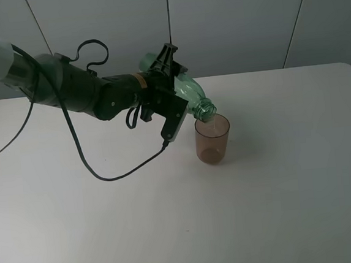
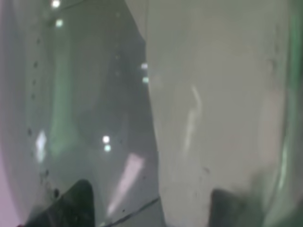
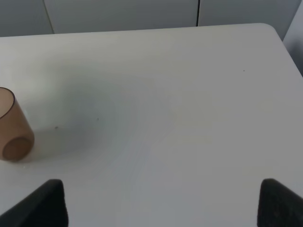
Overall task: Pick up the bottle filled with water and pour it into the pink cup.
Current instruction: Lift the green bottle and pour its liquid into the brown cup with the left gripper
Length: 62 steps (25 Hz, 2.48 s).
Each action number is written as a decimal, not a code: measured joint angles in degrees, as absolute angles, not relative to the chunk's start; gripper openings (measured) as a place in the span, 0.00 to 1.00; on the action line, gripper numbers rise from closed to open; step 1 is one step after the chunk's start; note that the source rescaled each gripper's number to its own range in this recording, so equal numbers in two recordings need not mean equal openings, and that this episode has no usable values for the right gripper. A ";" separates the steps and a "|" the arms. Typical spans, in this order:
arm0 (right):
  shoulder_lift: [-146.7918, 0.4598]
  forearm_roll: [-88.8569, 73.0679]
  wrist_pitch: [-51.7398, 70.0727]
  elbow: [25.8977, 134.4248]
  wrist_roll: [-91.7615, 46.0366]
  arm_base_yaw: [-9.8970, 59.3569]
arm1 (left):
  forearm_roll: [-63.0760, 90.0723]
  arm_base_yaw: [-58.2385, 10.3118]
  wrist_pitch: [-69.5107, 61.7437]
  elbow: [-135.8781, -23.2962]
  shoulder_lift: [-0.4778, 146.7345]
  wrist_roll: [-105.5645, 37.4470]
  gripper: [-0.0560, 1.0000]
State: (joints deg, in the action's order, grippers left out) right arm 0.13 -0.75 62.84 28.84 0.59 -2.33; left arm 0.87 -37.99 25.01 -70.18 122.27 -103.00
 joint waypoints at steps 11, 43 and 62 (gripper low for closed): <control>0.13 -0.75 62.84 28.84 0.59 -2.33 | 1.69 -38.21 26.36 -70.18 122.27 -106.06 0.09; 0.13 -0.75 62.84 28.84 0.59 -2.33 | 2.30 -39.81 35.45 -70.18 121.92 -118.73 0.09; 0.13 -0.75 62.84 28.84 0.59 -2.33 | -7.52 -40.59 39.55 -70.18 121.81 -120.97 0.09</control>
State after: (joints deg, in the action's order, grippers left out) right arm 0.13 -0.75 62.84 28.84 0.59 -2.33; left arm -7.52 -40.59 39.55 -70.18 121.81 -120.97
